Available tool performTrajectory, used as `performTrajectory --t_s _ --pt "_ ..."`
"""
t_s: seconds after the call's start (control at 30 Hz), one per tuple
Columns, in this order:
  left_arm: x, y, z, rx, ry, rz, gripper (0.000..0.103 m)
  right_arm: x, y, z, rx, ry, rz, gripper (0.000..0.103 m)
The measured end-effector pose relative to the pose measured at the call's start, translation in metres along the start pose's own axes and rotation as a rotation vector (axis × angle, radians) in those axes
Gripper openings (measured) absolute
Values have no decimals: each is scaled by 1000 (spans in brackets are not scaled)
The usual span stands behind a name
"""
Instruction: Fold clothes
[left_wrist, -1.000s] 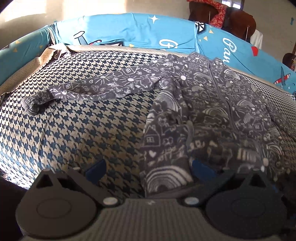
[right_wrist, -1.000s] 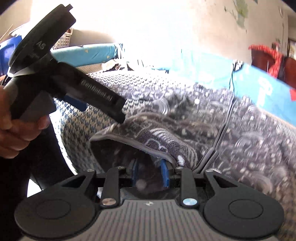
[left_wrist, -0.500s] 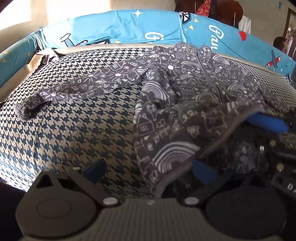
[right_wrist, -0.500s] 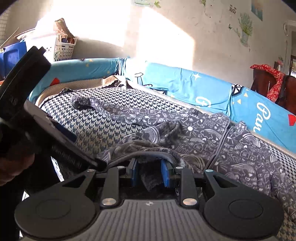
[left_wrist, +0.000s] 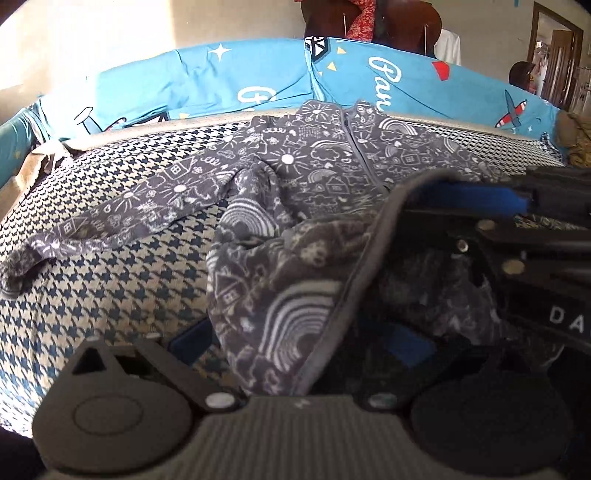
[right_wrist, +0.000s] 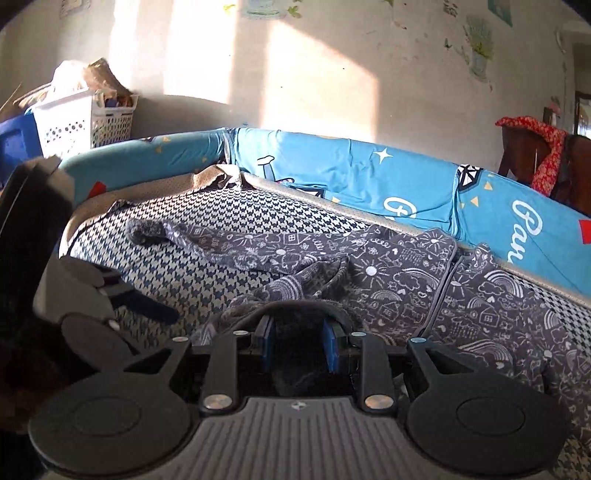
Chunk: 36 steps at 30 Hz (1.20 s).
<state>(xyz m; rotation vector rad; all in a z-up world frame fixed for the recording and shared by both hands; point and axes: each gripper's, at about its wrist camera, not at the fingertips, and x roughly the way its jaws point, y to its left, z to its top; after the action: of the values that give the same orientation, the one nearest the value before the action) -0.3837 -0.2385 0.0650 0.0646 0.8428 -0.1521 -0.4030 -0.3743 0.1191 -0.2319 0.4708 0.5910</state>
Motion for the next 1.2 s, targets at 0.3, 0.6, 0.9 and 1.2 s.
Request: performTrajectory --t_s 0.3,0.6,0.9,1.2 --pt "11 41 30 -172 -16 110 103 -7 -7 3 11 6 14 28" --pt "15 52 45 -221 -21 107 103 -17 5 -20 3 50 58 29" --pt "10 58 45 -262 -32 116 103 -7 23 -53 -16 176 49 33" --pt "5 69 51 -308 -48 115 103 11 18 -61 -7 163 -16 35"
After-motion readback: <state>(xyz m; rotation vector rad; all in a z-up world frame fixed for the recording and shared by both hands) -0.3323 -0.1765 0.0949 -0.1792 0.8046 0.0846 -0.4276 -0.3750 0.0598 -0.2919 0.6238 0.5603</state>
